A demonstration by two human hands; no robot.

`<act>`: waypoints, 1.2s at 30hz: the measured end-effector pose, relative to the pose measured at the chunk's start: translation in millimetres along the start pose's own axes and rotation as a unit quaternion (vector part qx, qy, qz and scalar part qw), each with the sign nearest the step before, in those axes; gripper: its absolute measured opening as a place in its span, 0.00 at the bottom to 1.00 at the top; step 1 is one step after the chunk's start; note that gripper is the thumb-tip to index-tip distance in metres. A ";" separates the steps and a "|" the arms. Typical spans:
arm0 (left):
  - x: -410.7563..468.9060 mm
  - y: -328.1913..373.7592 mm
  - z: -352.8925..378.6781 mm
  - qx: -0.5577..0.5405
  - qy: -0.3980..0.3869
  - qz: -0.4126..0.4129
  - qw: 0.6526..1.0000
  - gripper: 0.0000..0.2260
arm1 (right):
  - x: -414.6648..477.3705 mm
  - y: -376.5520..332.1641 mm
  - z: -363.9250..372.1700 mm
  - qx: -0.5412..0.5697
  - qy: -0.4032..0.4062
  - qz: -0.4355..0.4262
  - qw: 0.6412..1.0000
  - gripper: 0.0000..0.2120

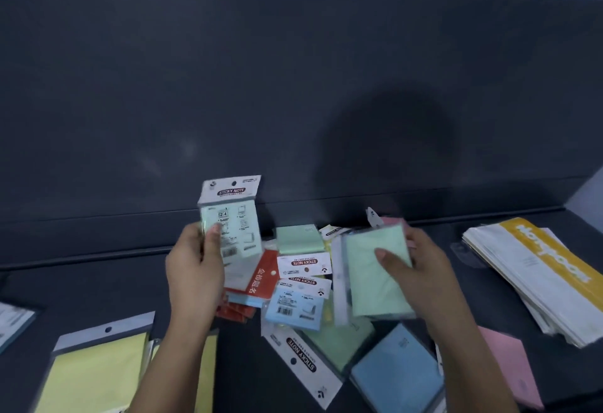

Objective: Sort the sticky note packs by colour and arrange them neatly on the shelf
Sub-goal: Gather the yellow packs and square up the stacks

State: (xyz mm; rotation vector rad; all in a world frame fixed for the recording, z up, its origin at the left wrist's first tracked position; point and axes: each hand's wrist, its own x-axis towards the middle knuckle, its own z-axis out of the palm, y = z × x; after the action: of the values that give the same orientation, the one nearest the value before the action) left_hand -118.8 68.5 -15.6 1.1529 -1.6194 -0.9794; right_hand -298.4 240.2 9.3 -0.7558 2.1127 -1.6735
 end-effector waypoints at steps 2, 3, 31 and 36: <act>-3.8 -1.2 -4.3 -0.050 -0.002 -0.052 0.997 0.08 | -2.8 -3.3 10.9 0.092 -0.044 0.035 0.994 0.08; -6.0 -3.3 -6.8 -0.065 0.000 -0.069 0.995 0.07 | -4.1 -2.5 19.2 0.123 -0.065 0.061 0.988 0.07; -31.7 -95.9 -311.3 -0.149 0.180 -0.129 0.964 0.04 | -168.4 -76.8 290.2 0.213 -0.194 0.057 0.956 0.04; -65.2 -118.1 -401.9 -0.184 0.273 -0.157 0.931 0.02 | -254.2 -104.5 399.7 0.216 -0.323 0.061 0.919 0.03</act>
State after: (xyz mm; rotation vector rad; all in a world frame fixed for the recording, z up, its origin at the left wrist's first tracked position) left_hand 304.9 60.5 -23.8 1.2926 -0.7858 -0.9939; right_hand 152.0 60.7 -4.0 -0.8564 1.2574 -1.4711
